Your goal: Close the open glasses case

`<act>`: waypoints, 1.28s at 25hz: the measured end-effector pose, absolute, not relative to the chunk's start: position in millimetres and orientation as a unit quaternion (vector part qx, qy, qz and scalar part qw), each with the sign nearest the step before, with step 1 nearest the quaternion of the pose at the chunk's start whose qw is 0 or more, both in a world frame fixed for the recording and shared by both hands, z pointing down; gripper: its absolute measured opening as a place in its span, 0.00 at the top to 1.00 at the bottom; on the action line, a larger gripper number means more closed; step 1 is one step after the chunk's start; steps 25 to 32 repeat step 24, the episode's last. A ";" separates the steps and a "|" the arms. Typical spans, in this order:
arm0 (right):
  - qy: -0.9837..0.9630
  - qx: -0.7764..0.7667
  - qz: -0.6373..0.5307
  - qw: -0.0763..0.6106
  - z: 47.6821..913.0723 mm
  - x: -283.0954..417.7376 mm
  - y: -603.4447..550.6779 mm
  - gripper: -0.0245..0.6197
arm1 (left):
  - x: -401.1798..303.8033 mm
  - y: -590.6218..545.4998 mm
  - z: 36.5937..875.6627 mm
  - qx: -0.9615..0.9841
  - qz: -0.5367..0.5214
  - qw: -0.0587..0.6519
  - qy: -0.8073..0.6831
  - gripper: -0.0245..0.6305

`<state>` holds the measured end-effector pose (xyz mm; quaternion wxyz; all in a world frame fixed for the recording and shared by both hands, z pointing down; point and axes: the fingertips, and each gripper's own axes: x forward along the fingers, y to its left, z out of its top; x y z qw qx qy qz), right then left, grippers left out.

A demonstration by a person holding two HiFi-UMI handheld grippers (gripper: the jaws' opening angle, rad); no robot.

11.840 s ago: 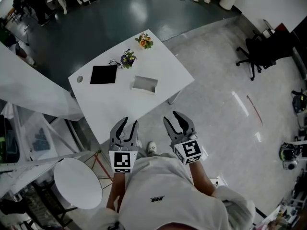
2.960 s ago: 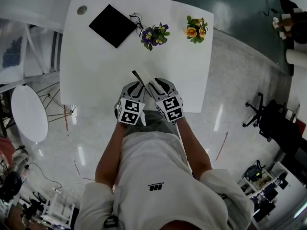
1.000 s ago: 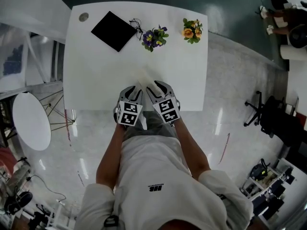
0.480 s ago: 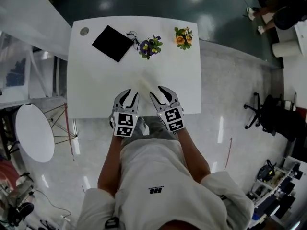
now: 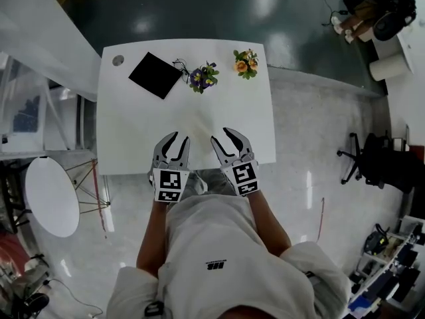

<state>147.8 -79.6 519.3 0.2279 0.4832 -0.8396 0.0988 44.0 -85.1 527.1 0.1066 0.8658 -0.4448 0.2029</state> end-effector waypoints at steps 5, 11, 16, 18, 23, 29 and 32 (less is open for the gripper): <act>-0.838 0.488 0.107 0.220 509.3 147.4 -77.9 0.70 | 47.2 -82.5 522.8 0.870 0.201 0.101 -0.439 0.75; -0.838 0.489 0.105 0.219 508.3 148.6 -80.6 0.70 | 51.8 -84.9 525.9 0.871 0.202 0.101 -0.436 0.75; -0.838 0.489 0.096 0.223 514.2 151.2 -84.8 0.70 | 55.9 -90.3 527.4 0.872 0.201 0.101 -0.434 0.75; -0.837 0.489 0.102 0.222 513.5 149.4 -87.1 0.70 | 57.0 -92.6 530.4 0.872 0.202 0.102 -0.433 0.75; -0.836 0.486 0.109 0.228 523.3 149.2 -92.2 0.70 | 58.3 -100.8 540.3 0.870 0.207 0.109 -0.434 0.75; -0.836 0.486 0.108 0.231 527.1 150.7 -93.3 0.70 | 58.8 -102.7 541.9 0.870 0.206 0.111 -0.434 0.75; -0.836 0.486 0.108 0.231 527.1 150.7 -93.3 0.70 | 58.8 -102.7 541.9 0.870 0.206 0.111 -0.434 0.75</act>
